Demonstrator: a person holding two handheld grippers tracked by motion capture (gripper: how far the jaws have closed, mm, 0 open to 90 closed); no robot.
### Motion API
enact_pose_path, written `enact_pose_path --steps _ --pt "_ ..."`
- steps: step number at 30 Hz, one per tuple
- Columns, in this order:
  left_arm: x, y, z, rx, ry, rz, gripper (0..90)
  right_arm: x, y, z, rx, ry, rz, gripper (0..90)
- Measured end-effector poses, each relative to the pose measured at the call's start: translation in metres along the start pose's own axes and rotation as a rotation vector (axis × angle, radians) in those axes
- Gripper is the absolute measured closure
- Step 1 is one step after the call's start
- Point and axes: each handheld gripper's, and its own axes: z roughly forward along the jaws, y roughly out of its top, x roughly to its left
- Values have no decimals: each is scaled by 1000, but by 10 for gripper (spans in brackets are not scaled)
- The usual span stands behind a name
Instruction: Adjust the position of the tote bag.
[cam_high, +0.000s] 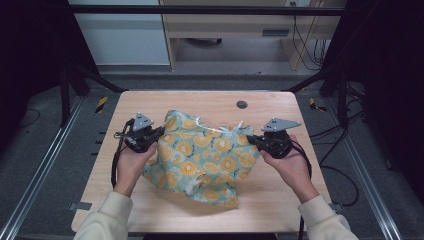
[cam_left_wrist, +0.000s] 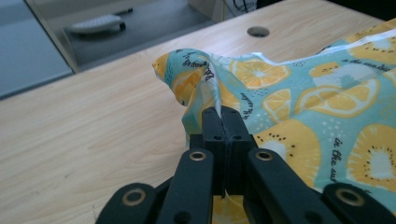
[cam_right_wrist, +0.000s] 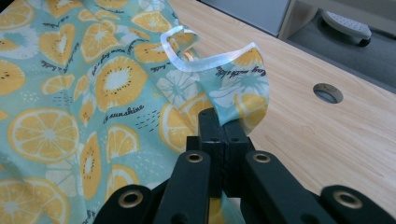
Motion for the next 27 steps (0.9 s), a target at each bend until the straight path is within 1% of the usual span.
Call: enact_pose_path --steps 2,4,6,8,9,10,11,13,14,17,18,19,21,22,23,24,25,27 --pt "-2 -2 -7 -31 7 6 900 2 0 -4 -21 -2 -10 900" --pt "-3 -3 -13 -66 17 17 900 3 0 -5 -26 -2 -15 900" --pt "-4 -5 -20 -94 27 22 900 6 0 -7 -43 1 -18 900" --pt "-5 -6 -26 -120 31 29 900 10 0 -11 -57 6 -22 900" --pt "-5 -8 -32 -145 38 37 900 14 1 -15 -72 9 -36 900" --pt "-5 -8 -32 -145 38 37 900 16 1 -17 -80 12 -39 900" --pt "-7 -10 -38 -164 39 43 900 18 1 -18 -84 14 -41 900" --pt "-8 -11 -40 -171 40 48 900 20 0 -20 -89 16 -43 900" --pt "-10 -15 -46 -184 46 61 900 24 -1 -24 -99 20 -48 900" --pt "-13 -21 -54 -207 52 74 900 30 -3 -30 -120 32 -54 900" --pt "-13 -21 -54 -207 52 74 900 33 -5 -32 -126 37 -54 900" --pt "-14 -25 -58 -217 59 98 900 35 -6 -33 -129 39 -57 900" --pt "-15 -27 -59 -219 58 95 900 40 -8 -36 -138 47 -62 900" --pt "-15 -30 -61 -221 57 93 900 40 -8 -36 -138 47 -62 900" --pt "-15 -33 -64 -227 59 90 900 43 -9 -37 -139 52 -65 900" --pt "-16 -35 -66 -219 56 80 900 46 -10 -38 -142 56 -68 900" --pt "-17 -41 -71 -226 54 75 900 50 -11 -39 -145 62 -72 900" --pt "-18 -48 -76 -227 54 78 900 56 -13 -41 -150 74 -78 900"
